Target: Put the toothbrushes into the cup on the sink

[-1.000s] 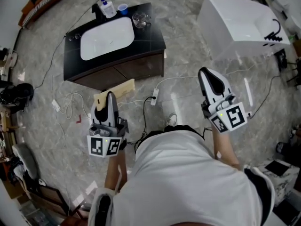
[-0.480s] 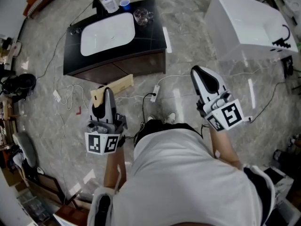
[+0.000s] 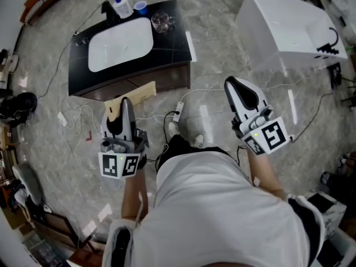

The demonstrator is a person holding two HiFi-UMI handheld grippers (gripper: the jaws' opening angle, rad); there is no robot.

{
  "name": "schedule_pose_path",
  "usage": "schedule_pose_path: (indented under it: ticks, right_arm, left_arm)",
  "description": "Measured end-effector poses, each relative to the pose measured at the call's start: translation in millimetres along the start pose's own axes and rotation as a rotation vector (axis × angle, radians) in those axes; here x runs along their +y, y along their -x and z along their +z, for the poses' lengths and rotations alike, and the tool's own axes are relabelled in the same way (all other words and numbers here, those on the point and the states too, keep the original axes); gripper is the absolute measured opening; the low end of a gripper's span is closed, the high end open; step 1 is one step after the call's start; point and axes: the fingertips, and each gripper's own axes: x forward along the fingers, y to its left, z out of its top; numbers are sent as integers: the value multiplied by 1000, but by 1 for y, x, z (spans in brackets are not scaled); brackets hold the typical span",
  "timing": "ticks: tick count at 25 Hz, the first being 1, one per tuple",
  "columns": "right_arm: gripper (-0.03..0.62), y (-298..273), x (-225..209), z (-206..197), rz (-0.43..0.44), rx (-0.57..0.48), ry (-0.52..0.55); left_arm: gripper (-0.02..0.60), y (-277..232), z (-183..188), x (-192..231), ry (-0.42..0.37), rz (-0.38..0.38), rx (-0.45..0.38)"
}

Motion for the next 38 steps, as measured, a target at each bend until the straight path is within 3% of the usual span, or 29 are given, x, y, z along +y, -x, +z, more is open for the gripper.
schedule_pose_path:
  ticks: [20, 38]
  right_arm:
    - [49, -57, -7, -18, -117, 85, -18]
    - [49, -80, -17, -33, -235, 170, -2]
  left_arm:
    - [74, -109, -17, 77, -7, -121, 17]
    - [74, -228, -79, 143, 57, -170, 47]
